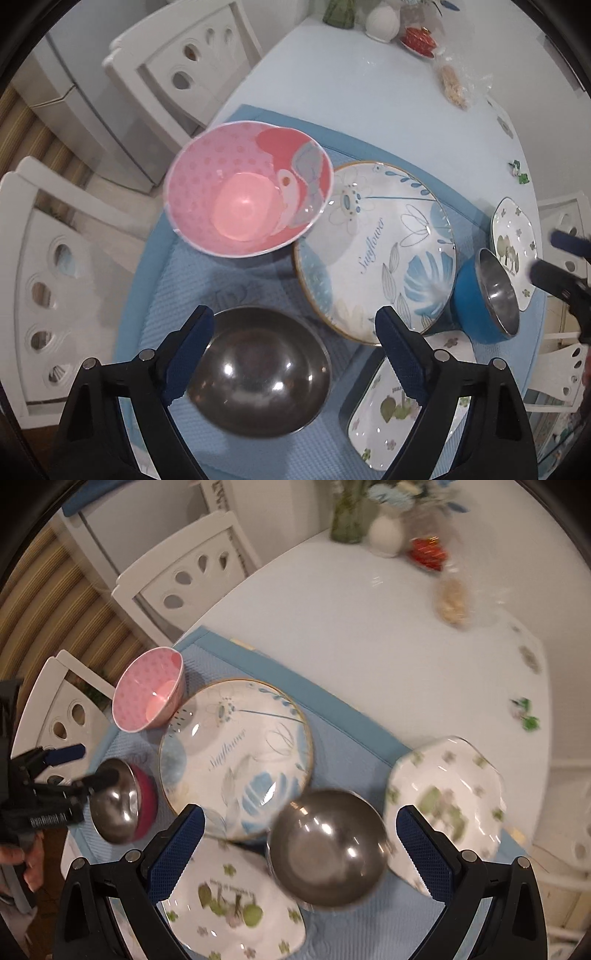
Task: Organize plates and bowls
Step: 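Reach the right gripper to the Sunflower plate rim and close it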
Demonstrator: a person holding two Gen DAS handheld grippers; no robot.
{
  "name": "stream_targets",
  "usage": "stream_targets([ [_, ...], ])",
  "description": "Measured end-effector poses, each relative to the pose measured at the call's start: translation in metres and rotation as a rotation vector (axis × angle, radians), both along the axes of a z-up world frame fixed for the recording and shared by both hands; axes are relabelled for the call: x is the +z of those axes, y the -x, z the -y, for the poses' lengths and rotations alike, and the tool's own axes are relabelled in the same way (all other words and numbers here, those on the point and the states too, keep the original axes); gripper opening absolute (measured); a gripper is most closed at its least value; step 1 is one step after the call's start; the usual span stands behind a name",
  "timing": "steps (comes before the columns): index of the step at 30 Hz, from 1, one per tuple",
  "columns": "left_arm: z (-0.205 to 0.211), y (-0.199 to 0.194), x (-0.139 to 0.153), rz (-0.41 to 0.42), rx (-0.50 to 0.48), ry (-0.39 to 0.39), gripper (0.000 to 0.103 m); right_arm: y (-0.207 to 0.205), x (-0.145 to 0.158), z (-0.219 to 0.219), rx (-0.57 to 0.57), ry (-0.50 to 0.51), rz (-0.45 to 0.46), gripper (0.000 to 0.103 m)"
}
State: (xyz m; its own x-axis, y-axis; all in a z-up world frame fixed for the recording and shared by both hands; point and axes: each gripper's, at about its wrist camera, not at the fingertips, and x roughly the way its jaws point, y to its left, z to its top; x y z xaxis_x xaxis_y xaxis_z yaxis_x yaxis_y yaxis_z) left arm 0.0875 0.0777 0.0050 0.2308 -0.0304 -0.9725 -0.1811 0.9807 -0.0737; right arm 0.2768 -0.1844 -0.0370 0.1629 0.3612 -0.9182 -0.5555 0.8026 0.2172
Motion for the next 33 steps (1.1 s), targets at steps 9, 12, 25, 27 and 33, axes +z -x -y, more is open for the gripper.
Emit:
stream_targets([
  [9, 0.020, -0.026, -0.043, -0.110, -0.084, -0.001, 0.078, -0.038, -0.064, -0.032, 0.044, -0.008, -0.124, 0.103],
  [12, 0.026, -0.030, -0.049, -0.103, -0.094, -0.005, 0.078, -0.044, -0.079, -0.035, 0.052, -0.005, -0.150, 0.103],
  [25, 0.038, -0.049, -0.081, -0.141, -0.084, 0.008, 0.073, -0.059, -0.111, -0.039, -0.003, -0.032, -0.220, 0.083],
  [27, 0.041, -0.053, -0.088, -0.144, -0.079, 0.012, 0.068, -0.060, -0.117, -0.042, 0.005, -0.048, -0.256, 0.081],
  [33, 0.037, -0.061, -0.103, -0.149, -0.053, 0.012, 0.063, -0.060, -0.127, -0.050, 0.011, -0.090, -0.273, 0.074],
])
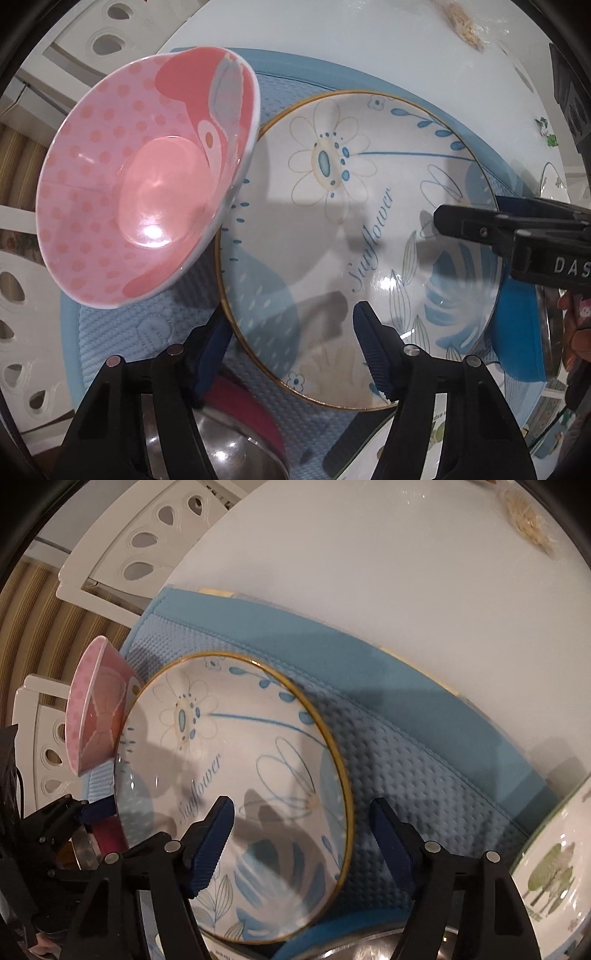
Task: Organize plates and bowls
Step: 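Reach the right gripper to the Sunflower plate rim and close it, then lift the Sunflower plate with the right gripper and carry it toward the mat edge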
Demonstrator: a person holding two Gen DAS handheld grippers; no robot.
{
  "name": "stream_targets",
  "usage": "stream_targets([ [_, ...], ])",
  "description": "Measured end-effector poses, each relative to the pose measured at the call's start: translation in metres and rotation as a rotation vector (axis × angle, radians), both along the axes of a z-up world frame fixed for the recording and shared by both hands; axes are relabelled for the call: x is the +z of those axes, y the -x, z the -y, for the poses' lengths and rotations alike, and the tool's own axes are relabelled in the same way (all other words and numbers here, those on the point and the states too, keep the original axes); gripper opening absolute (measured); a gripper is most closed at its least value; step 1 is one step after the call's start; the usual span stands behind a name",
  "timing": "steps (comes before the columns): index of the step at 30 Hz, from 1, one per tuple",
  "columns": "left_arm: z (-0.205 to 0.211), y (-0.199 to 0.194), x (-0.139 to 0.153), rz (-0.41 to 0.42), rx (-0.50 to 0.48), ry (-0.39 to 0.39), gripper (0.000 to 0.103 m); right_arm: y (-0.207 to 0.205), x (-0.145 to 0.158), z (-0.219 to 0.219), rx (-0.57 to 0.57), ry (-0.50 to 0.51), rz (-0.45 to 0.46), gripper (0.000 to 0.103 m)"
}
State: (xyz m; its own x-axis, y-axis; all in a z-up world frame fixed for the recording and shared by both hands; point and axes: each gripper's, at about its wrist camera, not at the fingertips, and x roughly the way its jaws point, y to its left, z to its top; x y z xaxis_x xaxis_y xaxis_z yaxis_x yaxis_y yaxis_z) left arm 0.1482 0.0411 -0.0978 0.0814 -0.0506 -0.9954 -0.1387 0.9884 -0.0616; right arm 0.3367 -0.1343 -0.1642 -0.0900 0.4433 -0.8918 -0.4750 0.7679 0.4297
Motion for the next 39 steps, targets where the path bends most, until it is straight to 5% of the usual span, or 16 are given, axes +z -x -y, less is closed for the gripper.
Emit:
stream_targets([
  [3, -0.003, -0.004, -0.009, -0.016, 0.006, 0.004, 0.060, 0.002, -0.001, -0.006, 0.029, 0.010, 0.015, 0.074],
  [8, -0.010, -0.010, -0.020, -0.014, 0.042, 0.032, 0.061, 0.004, 0.000, -0.016, 0.047, 0.018, 0.032, 0.056],
  [26, -0.004, -0.003, 0.010, 0.059, 0.001, 0.043, 0.059, -0.001, 0.009, 0.017, -0.018, -0.108, -0.025, 0.056],
  [39, -0.009, 0.009, 0.060, 0.179, -0.005, 0.054, 0.059, -0.002, 0.030, 0.066, -0.106, -0.215, -0.024, 0.056],
])
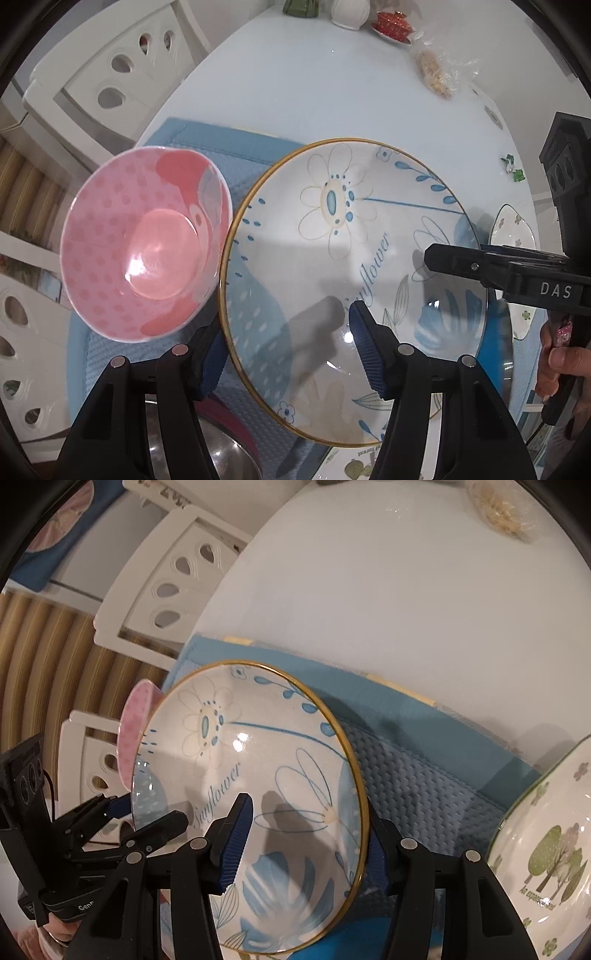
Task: Organize plates and bowls
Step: 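Lift the Sunflower plate with the right gripper and carry it toward the mat edge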
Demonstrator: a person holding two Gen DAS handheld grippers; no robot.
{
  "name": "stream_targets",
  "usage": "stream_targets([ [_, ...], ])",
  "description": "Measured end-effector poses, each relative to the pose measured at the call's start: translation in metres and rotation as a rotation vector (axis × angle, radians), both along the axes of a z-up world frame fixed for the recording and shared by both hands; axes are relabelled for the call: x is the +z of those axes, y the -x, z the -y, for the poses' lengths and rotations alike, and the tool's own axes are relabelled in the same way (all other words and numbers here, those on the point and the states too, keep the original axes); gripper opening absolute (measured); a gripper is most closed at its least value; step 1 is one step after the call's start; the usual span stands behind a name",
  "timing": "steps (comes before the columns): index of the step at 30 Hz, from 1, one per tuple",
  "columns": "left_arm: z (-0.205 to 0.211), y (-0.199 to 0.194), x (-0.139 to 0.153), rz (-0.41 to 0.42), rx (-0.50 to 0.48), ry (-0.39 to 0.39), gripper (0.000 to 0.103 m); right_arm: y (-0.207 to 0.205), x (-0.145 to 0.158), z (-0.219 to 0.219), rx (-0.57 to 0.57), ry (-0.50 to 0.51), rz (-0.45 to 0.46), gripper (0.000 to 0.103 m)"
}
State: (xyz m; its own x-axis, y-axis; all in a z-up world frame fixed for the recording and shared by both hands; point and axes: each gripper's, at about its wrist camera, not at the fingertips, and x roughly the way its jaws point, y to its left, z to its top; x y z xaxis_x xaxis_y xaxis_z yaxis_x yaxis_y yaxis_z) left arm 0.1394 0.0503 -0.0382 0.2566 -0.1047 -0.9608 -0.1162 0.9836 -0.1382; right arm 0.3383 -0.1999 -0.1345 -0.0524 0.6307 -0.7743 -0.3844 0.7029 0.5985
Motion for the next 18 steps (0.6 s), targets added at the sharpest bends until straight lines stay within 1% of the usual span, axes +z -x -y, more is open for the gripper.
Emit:
stream_targets([
  [3, 0.005, 0.010, 0.006, 0.012, -0.007, 0.018, 0.059, 0.003, 0.007, 0.001, -0.002, -0.001, 0.011, 0.056],
  [5, 0.000, 0.015, 0.012, 0.023, -0.017, 0.010, 0.059, 0.004, 0.011, 0.004, -0.002, -0.011, 0.018, 0.056],
  [6, 0.006, 0.014, 0.012, 0.025, -0.017, 0.008, 0.059, 0.005, 0.013, 0.006, -0.001, -0.016, 0.019, 0.056],
  [10, 0.003, 0.014, 0.020, 0.040, -0.004, 0.018, 0.059, 0.009, 0.023, -0.001, -0.002, -0.019, 0.028, 0.056],
  [13, 0.000, 0.017, 0.029, 0.057, -0.006, 0.018, 0.059, 0.012, 0.030, -0.002, -0.002, -0.025, 0.033, 0.056],
  [18, -0.001, 0.025, 0.039, 0.061, -0.021, 0.019, 0.059, 0.024, 0.042, 0.000, -0.001, -0.020, 0.037, 0.056],
])
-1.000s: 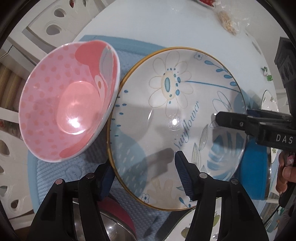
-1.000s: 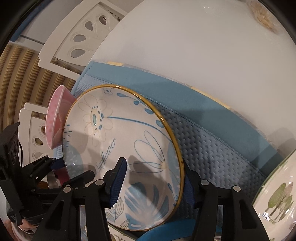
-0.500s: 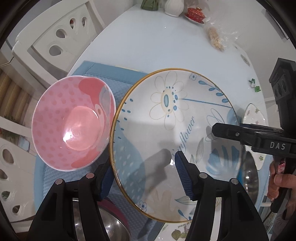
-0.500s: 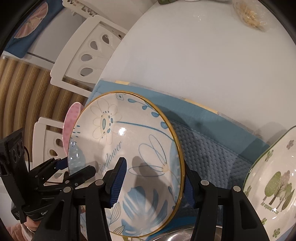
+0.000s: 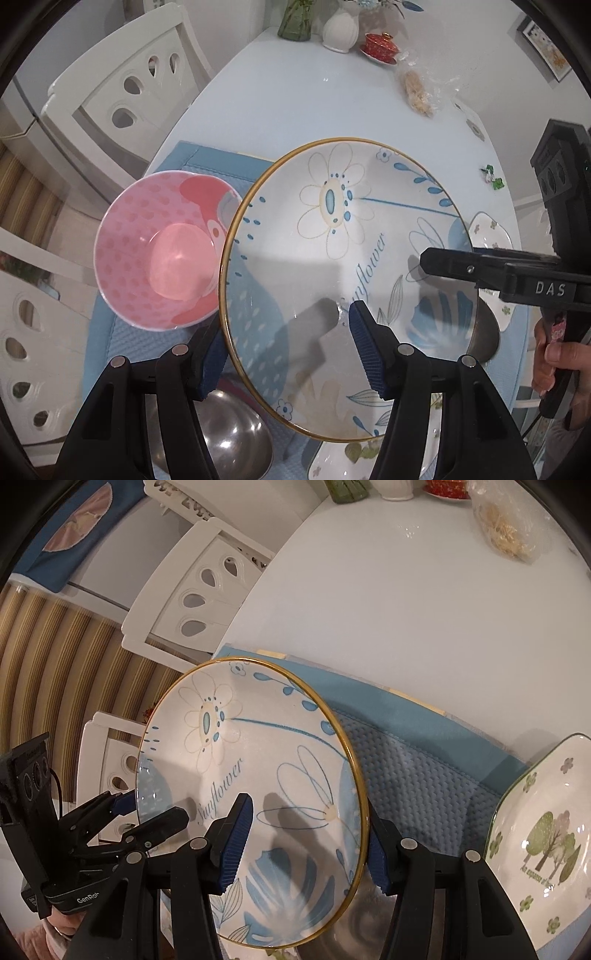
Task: Organize plates and bowls
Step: 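Lift the Sunflower plate with the right gripper and carry it toward the mat edge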
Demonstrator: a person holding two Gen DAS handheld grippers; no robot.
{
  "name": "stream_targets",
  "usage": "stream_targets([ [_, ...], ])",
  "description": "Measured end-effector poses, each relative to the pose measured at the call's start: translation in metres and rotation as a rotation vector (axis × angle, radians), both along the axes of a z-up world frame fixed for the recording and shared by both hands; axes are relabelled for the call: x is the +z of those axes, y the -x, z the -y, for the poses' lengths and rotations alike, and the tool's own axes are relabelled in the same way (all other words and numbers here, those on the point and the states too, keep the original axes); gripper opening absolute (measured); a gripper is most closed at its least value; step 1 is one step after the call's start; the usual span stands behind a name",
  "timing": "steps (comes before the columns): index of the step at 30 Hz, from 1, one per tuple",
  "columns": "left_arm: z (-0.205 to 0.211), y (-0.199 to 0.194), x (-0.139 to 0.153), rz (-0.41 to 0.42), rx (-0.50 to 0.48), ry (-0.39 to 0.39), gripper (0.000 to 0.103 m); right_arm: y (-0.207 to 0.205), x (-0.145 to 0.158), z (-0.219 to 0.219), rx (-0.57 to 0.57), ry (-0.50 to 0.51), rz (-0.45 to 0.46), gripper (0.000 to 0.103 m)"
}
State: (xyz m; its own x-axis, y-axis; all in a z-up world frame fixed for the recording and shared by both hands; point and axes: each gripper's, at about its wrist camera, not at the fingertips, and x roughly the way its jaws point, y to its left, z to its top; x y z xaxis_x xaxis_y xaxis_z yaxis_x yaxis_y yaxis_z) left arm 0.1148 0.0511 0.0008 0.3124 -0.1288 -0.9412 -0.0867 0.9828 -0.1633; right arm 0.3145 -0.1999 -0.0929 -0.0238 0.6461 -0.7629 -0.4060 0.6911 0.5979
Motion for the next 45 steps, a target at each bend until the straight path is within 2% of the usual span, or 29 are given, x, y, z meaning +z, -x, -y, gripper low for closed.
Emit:
stream_targets([
  [13, -0.005, 0.040, 0.010, -0.006, -0.007, 0.021, 0.059, 0.049, 0.017, -0.002, 0.008, 0.009, -0.009, 0.056],
  [26, 0.008, 0.101, 0.017, -0.007, -0.070, 0.039, 0.059, 0.131, 0.020, 0.019, -0.063, 0.012, -0.036, 0.055],
  [34, 0.025, 0.143, 0.011, -0.029, -0.116, 0.054, 0.059, 0.187, 0.004, 0.042, -0.129, 0.001, -0.091, 0.055],
  [45, 0.061, 0.203, -0.013, -0.099, -0.095, 0.048, 0.059, 0.246, -0.027, 0.069, -0.116, -0.006, -0.159, 0.055],
])
